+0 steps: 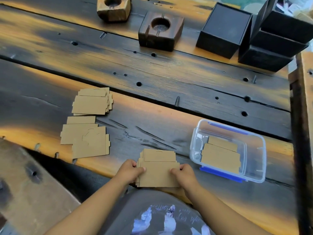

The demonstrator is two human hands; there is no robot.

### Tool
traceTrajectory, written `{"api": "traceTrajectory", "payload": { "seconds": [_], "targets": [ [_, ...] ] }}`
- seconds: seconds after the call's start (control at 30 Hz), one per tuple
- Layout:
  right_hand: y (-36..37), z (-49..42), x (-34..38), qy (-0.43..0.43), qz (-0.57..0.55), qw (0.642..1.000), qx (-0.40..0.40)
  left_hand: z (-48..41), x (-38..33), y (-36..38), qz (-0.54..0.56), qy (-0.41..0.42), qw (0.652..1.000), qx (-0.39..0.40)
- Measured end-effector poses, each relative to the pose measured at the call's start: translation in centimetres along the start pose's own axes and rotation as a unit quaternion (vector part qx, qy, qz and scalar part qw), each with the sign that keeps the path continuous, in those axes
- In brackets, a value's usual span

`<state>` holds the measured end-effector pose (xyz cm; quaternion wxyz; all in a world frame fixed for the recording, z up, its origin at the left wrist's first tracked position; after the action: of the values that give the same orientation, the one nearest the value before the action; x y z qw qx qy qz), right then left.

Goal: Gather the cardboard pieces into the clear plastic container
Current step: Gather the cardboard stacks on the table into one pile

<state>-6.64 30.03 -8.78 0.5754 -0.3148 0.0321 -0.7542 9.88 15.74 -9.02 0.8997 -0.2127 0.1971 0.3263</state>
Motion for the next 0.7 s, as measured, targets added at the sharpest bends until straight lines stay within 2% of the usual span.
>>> {"api": "traceTrajectory", "payload": {
  "seconds": [0.13, 0.4, 0.7],
  "targets": [
    [-0.8, -0.4, 0.7, -0.015, 0.008, 0.999, 0.038, 1.2, 0.0, -0.3, 0.059, -0.008, 0.998, 0.02],
    [1.2, 0.6, 4.6, -0.088, 0.051, 0.991, 0.092, 4.3, 1.0, -3.1, 0.13, 0.057, 0.988, -0.066],
    [7.4, 0.4, 10.9, -0.119, 0.117, 0.982, 0.085, 2.3, 0.8, -11.5, 0.077, 0.086, 0.988, -0.1]
  ]
}}
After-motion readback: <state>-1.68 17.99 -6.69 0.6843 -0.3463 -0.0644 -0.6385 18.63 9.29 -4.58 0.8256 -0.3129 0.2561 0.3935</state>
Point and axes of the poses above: each hand's wrist, its own z-axis away from the middle knuckle, its own y-axis out of the palm, x = y × z, the point moved 1 cm from there along -z, towards the middle knuckle, and after that the axes turned 11 degrees about z, right-handed, at the moved point
